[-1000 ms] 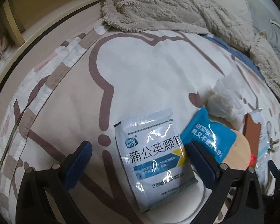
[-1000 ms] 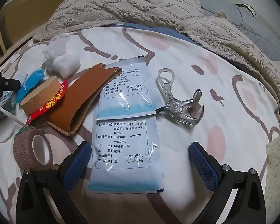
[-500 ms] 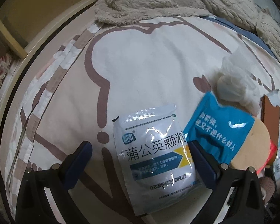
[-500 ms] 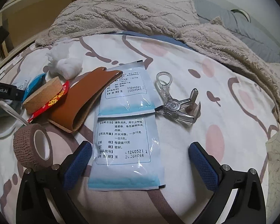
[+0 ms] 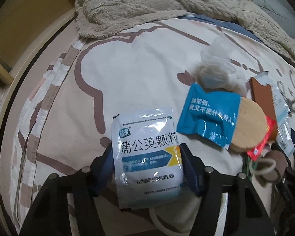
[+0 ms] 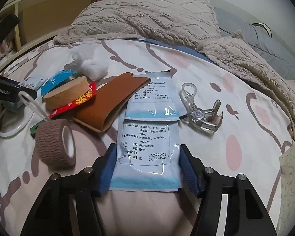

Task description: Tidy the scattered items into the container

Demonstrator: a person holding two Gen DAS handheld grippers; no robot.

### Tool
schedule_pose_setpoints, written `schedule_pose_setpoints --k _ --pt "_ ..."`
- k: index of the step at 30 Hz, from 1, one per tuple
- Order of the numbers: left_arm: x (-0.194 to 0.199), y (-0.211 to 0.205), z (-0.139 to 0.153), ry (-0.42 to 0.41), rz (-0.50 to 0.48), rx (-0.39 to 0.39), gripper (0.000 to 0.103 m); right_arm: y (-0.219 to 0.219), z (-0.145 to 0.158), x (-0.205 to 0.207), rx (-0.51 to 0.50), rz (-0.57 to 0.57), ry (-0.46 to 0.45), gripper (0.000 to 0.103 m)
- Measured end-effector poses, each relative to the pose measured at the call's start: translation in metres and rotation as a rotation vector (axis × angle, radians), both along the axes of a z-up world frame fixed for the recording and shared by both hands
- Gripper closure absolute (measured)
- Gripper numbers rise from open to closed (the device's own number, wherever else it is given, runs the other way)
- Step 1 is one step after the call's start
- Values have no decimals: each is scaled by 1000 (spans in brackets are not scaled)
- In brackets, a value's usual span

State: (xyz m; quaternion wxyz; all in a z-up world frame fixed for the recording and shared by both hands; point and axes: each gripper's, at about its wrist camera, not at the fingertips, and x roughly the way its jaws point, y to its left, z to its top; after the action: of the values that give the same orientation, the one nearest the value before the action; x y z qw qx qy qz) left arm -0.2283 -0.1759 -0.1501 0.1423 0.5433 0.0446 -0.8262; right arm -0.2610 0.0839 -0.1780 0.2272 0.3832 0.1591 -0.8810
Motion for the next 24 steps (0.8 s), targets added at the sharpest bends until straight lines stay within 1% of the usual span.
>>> schedule_pose_setpoints --k 1,5,7,10,12,14,18,21,24 --pt "4 -4 1 7 -3 12 44 2 0 2 -14 -2 -9 44" --pt "11 -5 8 31 -14 57 46 15 1 11 -62 -11 -33 45" --pt "21 2 9 38 -23 64 46 20 2 18 -81 -14 -46 45" --pt "26 3 10 45 -40 79 47 28 3 31 -100 -18 -61 45" --pt "29 6 11 33 -62 75 47 33 4 40 -114 -25 -67 45" --pt "36 10 14 37 -96 69 47 38 4 49 -127 -37 -71 45" --pt "47 25 19 46 -176 91 47 44 5 63 -137 -55 -83 45" --pt "58 45 19 37 -253 100 47 50 6 76 -149 -64 -102 45" --pt "69 72 17 18 -350 108 47 57 6 93 -150 -71 -117 45"
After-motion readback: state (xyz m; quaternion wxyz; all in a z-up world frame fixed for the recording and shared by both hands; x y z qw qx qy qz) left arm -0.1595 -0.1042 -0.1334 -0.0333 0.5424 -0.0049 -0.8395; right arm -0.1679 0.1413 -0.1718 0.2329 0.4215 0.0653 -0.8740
